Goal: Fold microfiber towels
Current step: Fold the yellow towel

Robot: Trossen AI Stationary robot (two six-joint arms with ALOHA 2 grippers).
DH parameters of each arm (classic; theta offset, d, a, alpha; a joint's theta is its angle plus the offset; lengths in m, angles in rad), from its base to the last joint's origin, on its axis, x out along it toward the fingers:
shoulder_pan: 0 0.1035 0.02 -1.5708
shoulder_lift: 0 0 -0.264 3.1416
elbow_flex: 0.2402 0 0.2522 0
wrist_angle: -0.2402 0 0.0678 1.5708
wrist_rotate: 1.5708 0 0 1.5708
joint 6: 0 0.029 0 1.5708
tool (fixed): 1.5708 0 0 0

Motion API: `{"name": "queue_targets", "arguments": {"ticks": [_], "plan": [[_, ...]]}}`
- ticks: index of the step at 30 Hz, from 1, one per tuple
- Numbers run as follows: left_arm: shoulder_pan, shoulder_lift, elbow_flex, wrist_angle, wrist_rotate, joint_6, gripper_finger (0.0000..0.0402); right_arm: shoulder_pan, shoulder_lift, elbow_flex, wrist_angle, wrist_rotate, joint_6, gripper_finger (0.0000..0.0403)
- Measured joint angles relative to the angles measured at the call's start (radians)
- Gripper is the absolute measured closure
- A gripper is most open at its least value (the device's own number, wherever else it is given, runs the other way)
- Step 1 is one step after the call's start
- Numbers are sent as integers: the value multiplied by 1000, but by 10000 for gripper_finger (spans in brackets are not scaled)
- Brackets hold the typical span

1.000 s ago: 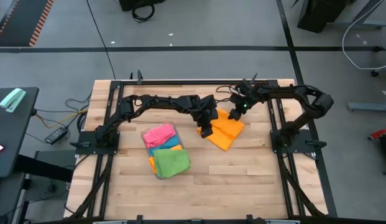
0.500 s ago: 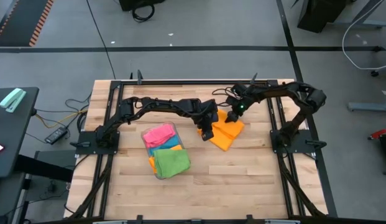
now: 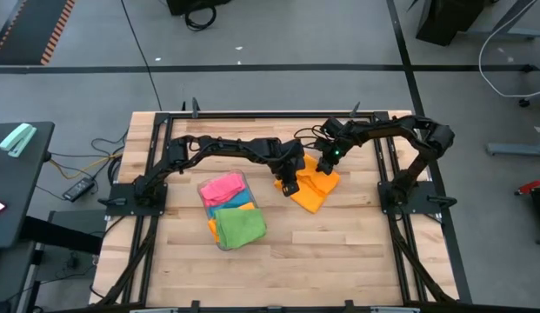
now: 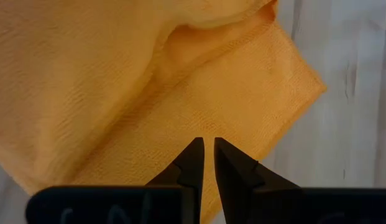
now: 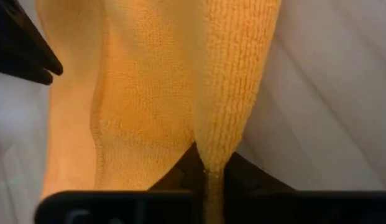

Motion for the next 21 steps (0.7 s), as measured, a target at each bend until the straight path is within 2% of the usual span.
{"name": "queue_targets", "arguments": {"ticks": [5,13,17,21], "plan": [[6,0,0,0,-16,5,355,22,-34,8,-40,74,-1,392],[19,1,0,7,-18,1,361,44,-102,129,-213,397,-127,396],[13,1,0,10,-19,0,357,70,-103,150,-223,411,-161,396],[-5,1,0,18,-72,1,357,111,-103,150,-223,443,-161,397]]}}
